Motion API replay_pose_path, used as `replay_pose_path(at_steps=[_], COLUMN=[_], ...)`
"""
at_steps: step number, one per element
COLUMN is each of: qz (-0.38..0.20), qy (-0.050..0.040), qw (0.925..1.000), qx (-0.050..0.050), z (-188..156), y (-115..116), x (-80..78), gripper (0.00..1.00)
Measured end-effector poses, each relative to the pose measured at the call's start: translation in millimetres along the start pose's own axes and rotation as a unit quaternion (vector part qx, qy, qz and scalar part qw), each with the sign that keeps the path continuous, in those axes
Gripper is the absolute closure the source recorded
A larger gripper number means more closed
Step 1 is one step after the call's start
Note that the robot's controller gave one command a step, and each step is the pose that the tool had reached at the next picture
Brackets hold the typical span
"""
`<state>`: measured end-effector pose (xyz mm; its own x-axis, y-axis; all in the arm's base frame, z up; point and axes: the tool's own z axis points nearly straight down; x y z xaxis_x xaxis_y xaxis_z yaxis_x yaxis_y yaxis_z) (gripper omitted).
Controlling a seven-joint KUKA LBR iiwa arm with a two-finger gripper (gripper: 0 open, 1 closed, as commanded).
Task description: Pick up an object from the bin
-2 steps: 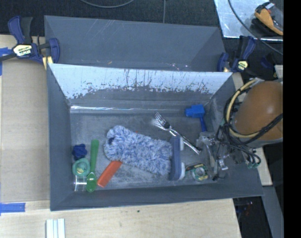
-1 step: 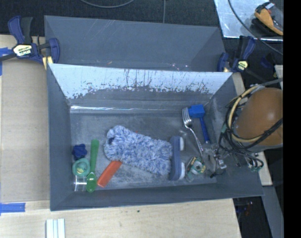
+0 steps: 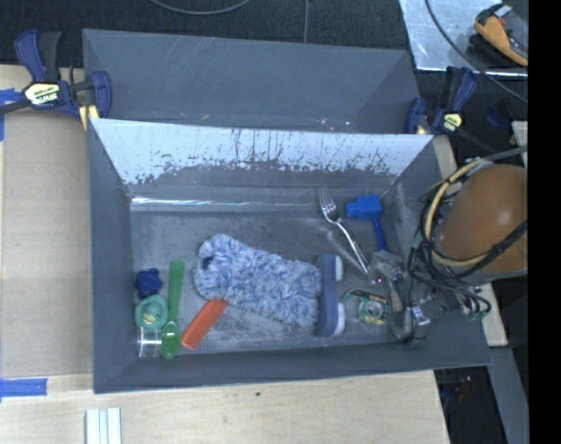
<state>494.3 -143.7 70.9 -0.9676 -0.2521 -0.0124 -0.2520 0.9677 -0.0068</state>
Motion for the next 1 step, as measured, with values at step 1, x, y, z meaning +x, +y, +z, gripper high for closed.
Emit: replay_pose_path(at_steps=[1], qz=[0.0], qy=[0.0001], qw=[1.0], qx=[0.0], z=[0.1], y=[0.2], x=[0.0], gripper=[0.0])
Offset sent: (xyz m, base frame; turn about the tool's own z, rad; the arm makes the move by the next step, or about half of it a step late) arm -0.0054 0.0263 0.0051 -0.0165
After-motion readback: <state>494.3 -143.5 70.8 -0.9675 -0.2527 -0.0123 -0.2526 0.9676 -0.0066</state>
